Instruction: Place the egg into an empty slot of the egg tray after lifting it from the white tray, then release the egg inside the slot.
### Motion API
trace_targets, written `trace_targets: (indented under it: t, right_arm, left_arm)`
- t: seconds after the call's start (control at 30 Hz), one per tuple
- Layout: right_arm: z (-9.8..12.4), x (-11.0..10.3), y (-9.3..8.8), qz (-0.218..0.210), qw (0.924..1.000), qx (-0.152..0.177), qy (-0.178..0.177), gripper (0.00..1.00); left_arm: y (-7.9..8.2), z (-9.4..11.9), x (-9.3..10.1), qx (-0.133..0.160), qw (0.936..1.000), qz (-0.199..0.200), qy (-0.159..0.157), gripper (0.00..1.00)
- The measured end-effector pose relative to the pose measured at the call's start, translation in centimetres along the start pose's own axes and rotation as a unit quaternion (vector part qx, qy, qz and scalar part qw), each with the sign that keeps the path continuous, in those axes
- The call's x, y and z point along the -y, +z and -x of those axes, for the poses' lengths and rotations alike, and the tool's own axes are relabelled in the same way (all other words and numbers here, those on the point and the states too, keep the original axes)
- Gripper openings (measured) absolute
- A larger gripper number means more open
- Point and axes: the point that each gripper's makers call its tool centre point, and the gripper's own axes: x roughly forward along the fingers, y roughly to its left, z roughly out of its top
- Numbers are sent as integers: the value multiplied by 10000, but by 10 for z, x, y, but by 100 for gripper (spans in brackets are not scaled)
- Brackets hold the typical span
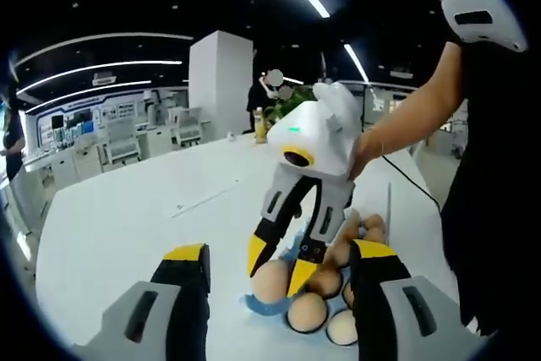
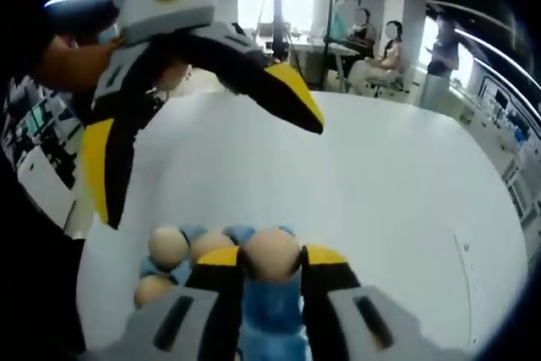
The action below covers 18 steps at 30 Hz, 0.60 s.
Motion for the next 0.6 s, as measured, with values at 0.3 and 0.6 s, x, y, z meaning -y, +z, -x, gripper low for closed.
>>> trace_targets:
  t: [0.3, 0.6]
  right_arm:
    - [-14, -2, -6, 184, 9996, -233, 44, 26]
    - [-17, 0, -7, -29, 9995, -295, 123, 26]
  left_arm:
    - [-3, 0, 0, -43, 10000, 7, -13, 68]
    - [-4, 1, -2, -25, 10000, 39, 4, 67]
